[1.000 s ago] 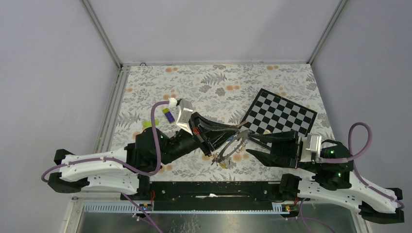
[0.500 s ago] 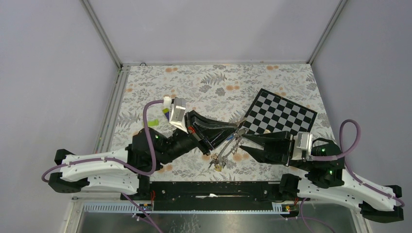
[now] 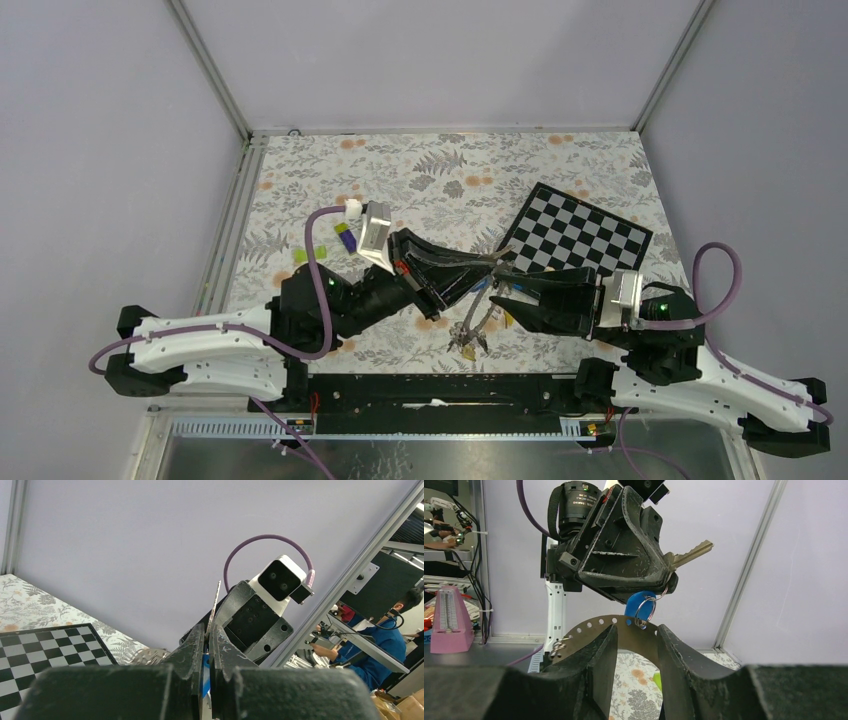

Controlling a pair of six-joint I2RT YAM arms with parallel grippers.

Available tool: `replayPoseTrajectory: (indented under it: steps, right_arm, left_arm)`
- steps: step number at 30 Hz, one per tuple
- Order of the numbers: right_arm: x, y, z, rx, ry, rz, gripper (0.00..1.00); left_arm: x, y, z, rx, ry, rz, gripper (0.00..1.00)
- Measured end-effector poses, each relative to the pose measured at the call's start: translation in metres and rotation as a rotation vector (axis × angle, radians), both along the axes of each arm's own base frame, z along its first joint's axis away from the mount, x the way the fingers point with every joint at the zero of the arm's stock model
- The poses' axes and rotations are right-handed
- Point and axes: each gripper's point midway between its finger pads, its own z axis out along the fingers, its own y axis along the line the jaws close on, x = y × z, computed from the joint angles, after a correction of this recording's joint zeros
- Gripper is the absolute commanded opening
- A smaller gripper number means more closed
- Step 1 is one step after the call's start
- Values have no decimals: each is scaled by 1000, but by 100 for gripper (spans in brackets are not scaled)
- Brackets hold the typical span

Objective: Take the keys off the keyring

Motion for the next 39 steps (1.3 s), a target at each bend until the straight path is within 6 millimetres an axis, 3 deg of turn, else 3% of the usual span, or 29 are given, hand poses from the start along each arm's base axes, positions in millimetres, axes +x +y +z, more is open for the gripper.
replayPoseTrajectory:
  steps: [10,35,39]
  right_arm:
    - [0,2,2,6,-2,1,32]
    - [1,3,2,8,7,5,29]
    - [0,3,2,10,9,7,21]
  left_arm:
    - [-2,-1,4,-25,4,-14,0]
    - [-3,-8,0,-23,17,-29,0]
    - [-3,-8,-2,-22,18,-29,0]
